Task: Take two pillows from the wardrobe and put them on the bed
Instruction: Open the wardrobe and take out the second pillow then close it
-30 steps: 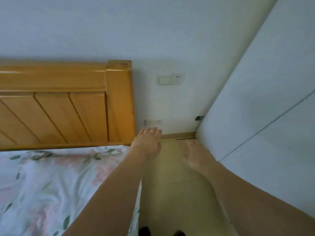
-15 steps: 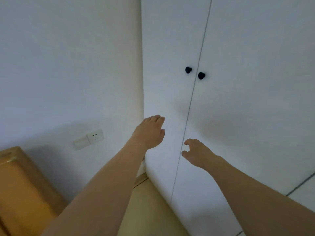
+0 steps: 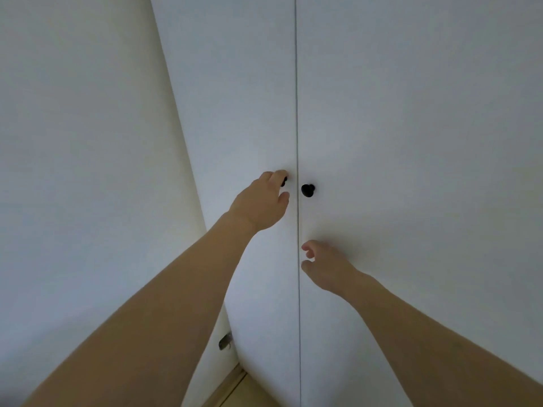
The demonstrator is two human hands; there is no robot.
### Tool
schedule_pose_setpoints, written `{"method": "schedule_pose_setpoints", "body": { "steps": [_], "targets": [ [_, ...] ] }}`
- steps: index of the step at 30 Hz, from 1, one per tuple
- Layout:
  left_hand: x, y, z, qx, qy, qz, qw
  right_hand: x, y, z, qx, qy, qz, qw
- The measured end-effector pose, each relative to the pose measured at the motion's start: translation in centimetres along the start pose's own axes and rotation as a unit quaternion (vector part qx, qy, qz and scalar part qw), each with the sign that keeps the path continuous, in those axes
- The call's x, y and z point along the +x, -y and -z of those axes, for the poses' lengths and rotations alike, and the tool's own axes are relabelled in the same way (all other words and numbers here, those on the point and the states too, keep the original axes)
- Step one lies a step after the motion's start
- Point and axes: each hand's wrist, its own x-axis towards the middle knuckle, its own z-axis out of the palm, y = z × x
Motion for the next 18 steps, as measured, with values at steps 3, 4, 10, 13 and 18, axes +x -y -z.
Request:
{"method": "schedule_pose_setpoints", "body": {
  "steps": [3, 4, 10, 13, 18],
  "targets": [
    [0.9, -0.2, -0.6, -0.043, -0.054, 0.014, 0.998, 0.8, -0.3, 0.1, 0.01, -0.013, -0.004, 1.0],
    [1.2, -0.3, -0.7, -0.051, -0.071, 0.019, 0.996, 0.9, -0.4, 0.1, 0.013, -0.019, -0.002, 1.0],
    [0.7, 0.1, 0.2, -0.078, -0.081, 0.058, 0.992, 0.9, 0.3, -0.7, 0.031, -0.048, 0.017, 0.998],
    [-0.9, 0.7, 1.2, -0.062, -0.091, 0.071, 0.991, 0.4, 1.6, -1.3, 0.046, -0.034, 0.053, 0.997],
    [-4.1, 2.3, 4.0, 0.041, -0.108, 0.122, 0.986, -0.1, 5.5, -3.4, 0.019, -0.013, 0.137, 0.99]
  ]
}}
